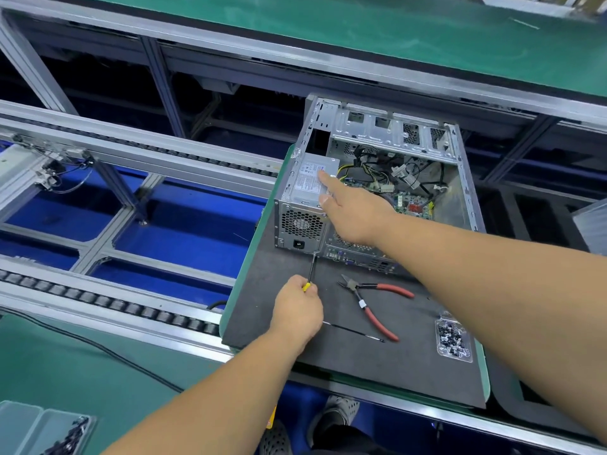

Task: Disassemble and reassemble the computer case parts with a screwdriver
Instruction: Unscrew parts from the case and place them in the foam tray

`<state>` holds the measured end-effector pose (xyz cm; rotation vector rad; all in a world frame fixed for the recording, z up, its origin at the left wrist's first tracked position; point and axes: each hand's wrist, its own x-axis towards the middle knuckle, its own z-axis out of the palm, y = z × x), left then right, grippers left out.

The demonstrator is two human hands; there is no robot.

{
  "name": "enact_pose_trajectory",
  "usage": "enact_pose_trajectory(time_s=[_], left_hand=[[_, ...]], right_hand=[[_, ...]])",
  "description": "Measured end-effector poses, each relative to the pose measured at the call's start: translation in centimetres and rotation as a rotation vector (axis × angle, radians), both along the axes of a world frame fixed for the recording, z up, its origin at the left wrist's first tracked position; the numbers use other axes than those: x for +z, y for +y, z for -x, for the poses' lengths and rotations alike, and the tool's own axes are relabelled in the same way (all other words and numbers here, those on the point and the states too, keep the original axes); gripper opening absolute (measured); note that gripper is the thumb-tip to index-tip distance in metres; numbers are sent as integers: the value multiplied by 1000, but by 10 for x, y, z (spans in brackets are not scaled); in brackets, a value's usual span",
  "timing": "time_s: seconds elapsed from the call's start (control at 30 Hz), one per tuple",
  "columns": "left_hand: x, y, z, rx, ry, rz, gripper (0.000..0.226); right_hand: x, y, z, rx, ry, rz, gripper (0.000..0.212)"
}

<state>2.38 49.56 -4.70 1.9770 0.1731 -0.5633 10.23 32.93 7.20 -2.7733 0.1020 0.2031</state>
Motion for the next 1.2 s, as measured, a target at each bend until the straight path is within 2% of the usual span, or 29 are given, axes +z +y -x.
enact_pose_trajectory(time_s=[0.13,0.17,0.23,0.3,0.33,0.43,0.47,0.5,0.53,0.57,0.63,0.7,0.73,0.8,0.93,1.03,1.1,1.13,1.2], left_hand=[[5,12,-17,265,567,595,21],[7,15,-20,275,634,677,22],[6,16,-19,274,647,740,24],[5,11,-15,247,520,644,23],[6,9,-12,195,390,504,21],[1,4,-12,-62,-72,-123,14],[0,3,-10,-113,-158,-228,13],[1,1,-8,-122,-184,-249,11],[2,0,-8,-112,-146,-220,12],[1,1,-11,-51,-47,-104,13],[4,6,-20,142,286,286,12],[6,13,-28,183,478,495,11],[5,15,-29,163,489,511,11],[1,12,-27,126,395,431,10],[-3,0,-17,-94,-80,-164,11],[-1,-2,-13,-148,-213,-346,15],[0,-3,-13,-163,-193,-331,12],[0,-3,-15,-129,-124,-247,8],[8,-3,-24,82,204,119,6]], right_hand=[[1,1,1,-22,-3,11,60],[1,1,0,-25,-1,9,60],[0,1,0,-29,7,8,60],[-1,1,0,-36,9,11,60],[-1,0,0,-37,11,12,61],[-1,1,0,-36,17,10,60],[-1,1,0,-36,16,7,60],[0,1,0,-38,14,4,60],[0,1,0,-39,14,2,60],[1,2,1,-39,15,3,60],[1,2,1,-43,12,5,59],[1,2,1,-46,13,6,59],[0,3,1,-46,16,6,59],[0,2,1,-50,21,6,59],[1,2,1,-49,27,-2,60],[5,3,2,-58,40,-12,59],[6,3,3,-56,48,-16,59],[7,4,4,-52,52,-15,59],[9,4,5,-49,57,-16,59]])
